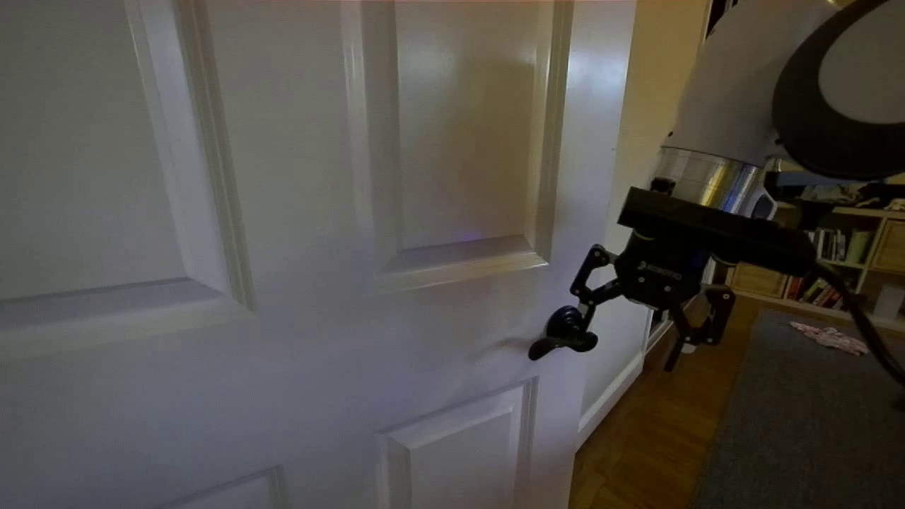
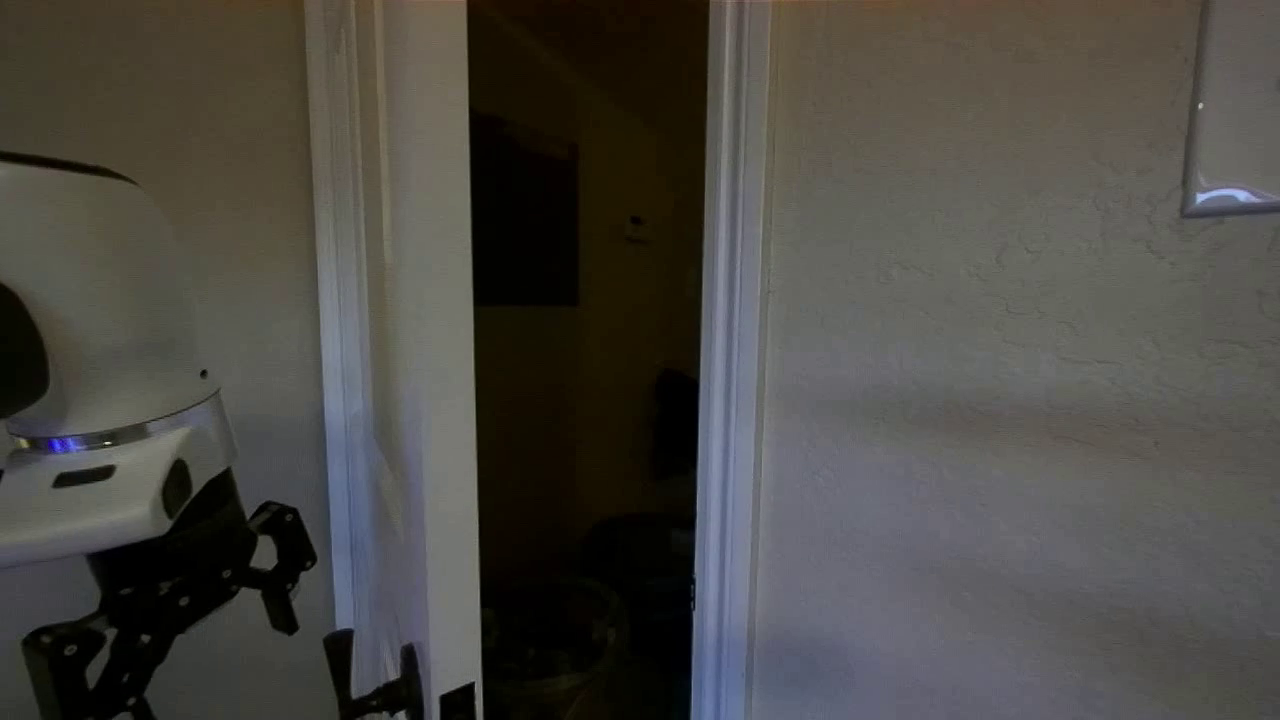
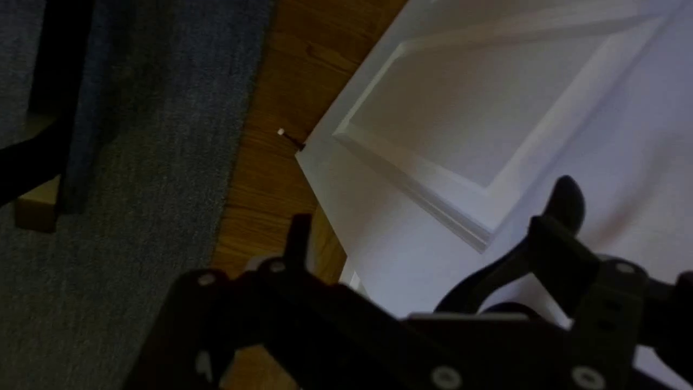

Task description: Close the door shut

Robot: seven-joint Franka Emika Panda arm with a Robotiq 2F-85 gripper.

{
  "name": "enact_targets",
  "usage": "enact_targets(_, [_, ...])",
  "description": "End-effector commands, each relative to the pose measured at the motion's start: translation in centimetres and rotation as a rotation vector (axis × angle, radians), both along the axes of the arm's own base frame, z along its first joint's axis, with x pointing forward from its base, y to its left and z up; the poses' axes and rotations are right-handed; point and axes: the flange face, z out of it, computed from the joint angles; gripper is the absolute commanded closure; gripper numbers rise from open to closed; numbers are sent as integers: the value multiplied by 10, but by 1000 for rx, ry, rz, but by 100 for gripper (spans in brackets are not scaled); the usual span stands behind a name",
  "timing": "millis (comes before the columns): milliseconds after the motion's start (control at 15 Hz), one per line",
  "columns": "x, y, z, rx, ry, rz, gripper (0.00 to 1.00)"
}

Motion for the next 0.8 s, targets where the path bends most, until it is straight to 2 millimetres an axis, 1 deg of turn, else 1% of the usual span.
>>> enact_targets(0, [4, -1, -5, -10, -98, -107, 0])
enact_targets(267, [11, -8, -14, -24, -129, -164, 0])
enact_targets(333, [13, -10, -17, -28, -130, -176, 1])
enact_targets(400, [15, -11, -19, -28, -132, -183, 5])
enact_targets(467, [17, -12, -21, -28, -136, -191, 5])
enact_targets(600, [22, -12, -23, -25, -145, -196, 16])
enact_targets(667, [26, -10, -23, -22, -152, -196, 25])
enact_targets(733, [30, -9, -23, -19, -157, -195, 30])
